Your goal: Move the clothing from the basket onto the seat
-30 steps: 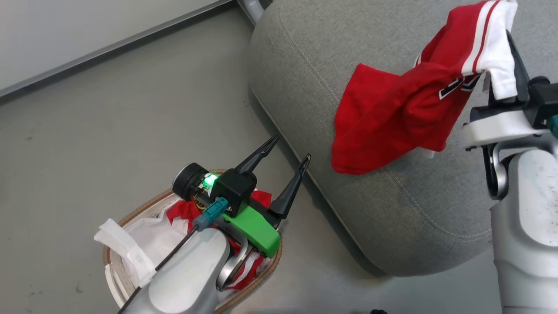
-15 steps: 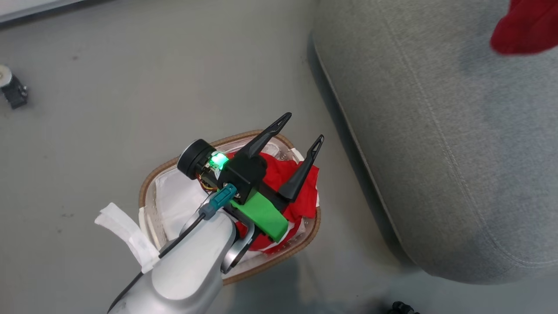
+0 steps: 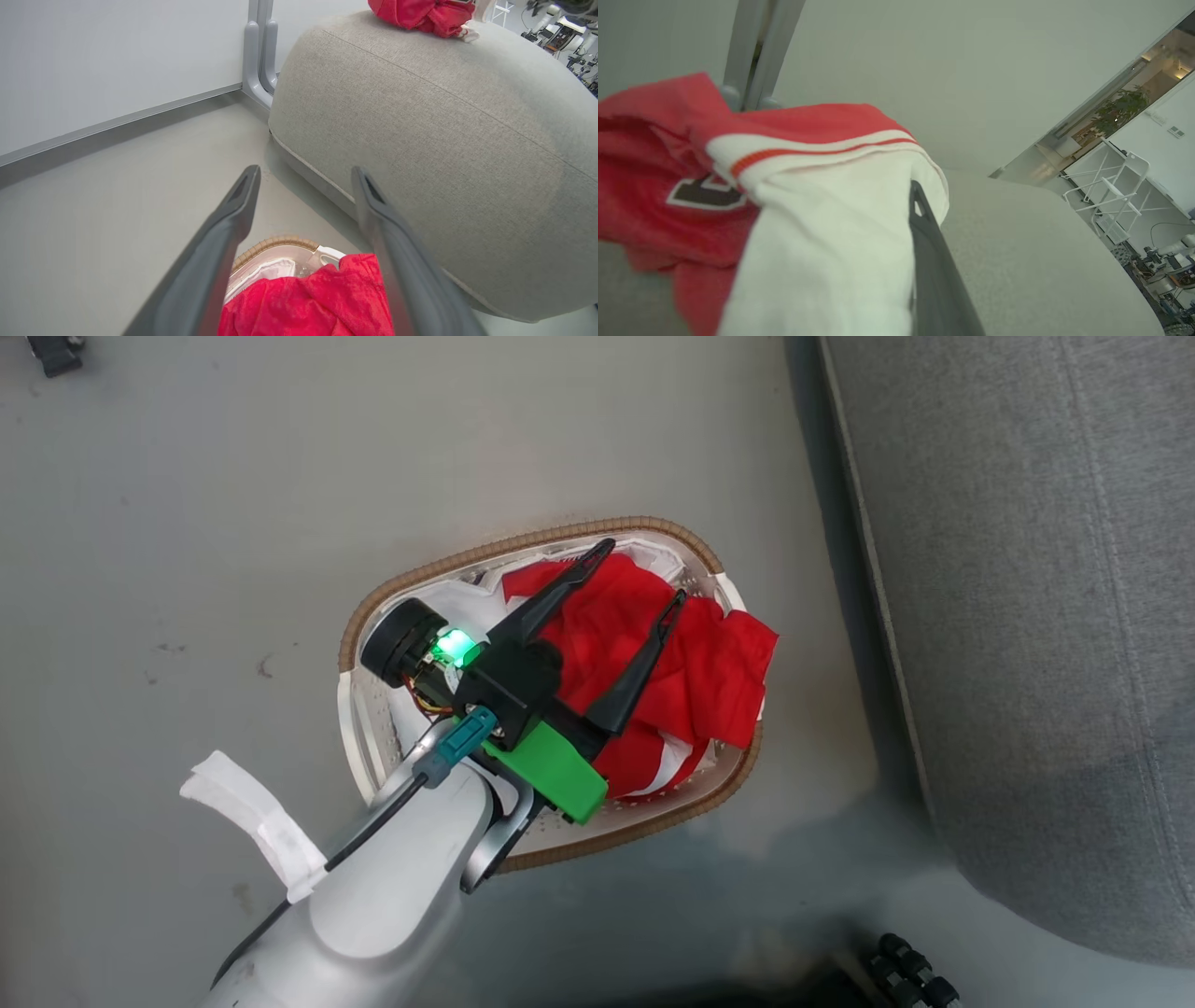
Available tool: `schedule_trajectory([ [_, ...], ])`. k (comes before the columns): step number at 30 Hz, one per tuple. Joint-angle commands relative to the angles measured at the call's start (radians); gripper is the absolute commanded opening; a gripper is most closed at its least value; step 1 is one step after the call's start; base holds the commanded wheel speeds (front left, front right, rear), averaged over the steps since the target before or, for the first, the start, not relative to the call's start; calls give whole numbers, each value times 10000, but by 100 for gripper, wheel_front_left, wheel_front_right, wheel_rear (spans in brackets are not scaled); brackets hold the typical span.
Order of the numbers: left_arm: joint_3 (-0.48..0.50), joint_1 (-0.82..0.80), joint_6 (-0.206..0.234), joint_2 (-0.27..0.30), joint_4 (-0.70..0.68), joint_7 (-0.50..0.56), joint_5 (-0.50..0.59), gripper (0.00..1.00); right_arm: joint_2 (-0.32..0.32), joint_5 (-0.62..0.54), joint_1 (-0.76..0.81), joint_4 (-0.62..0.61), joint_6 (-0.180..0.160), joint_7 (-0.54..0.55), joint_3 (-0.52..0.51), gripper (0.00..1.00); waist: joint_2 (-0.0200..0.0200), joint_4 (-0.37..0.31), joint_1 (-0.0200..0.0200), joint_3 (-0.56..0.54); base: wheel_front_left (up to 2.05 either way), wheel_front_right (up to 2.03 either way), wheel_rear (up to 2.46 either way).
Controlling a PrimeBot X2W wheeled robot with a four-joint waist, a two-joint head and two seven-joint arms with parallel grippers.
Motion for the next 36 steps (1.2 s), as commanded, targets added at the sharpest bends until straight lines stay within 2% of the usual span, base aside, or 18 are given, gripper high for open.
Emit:
schedule_trajectory([
  [1, 48, -185, -34, 101, 40, -7, 58, 100, 133, -60, 186, 359, -14, -58, 28, 0, 28, 180, -2, 462, 0, 0, 0],
  [5, 144, -194, -34, 171, 178, -7, -12, 100, 582, -64, 535, 1092, -14, -100, 305, 0, 28, -57, -2, 417, 0, 0, 0],
  [10, 251, -131, -34, 242, 339, -5, -67, 100, 1041, -4, 966, 693, -14, -110, 761, 0, 28, -340, -2, 250, 0, 0, 0],
  [11, 245, -107, -34, 245, 361, -5, -76, 100, 1097, -8, 1051, 505, -14, -113, 855, 21, 28, -384, -2, 192, 0, 0, 0],
  [12, 243, -77, -34, 245, 379, -5, -80, 100, 1156, -7, 1140, 335, -14, -114, 898, 35, 28, -418, -2, 136, 0, 0, 0],
  [13, 233, -40, -34, 234, 392, -5, -85, 100, 1237, 25, 1271, 165, -14, -114, 933, 86, 28, -454, -2, 66, 0, 0, 0],
  [14, 238, 2, -34, 225, 405, -7, -112, 100, 1322, 57, 1425, 22, -14, -113, 938, 100, 28, -491, -2, -27, 0, 0, 0],
  [20, 326, 245, -34, 146, 444, -5, -247, 100, 1619, 185, 2225, -444, -14, -115, 967, 100, 28, -601, -2, -640, 0, 0, 0],
  [27, 1038, 742, -34, 23, 359, -5, -352, 100, 1810, 553, 3542, -916, -14, -118, 1219, 100, 28, -613, -2, -1652, 0, 0, 0],
  [36, 1895, 1656, -35, -346, 386, -5, -503, 100, 1765, 1129, 4906, -1108, -14, -117, 1576, 100, 28, -218, -2, -3258, 0, 0, 0],
])
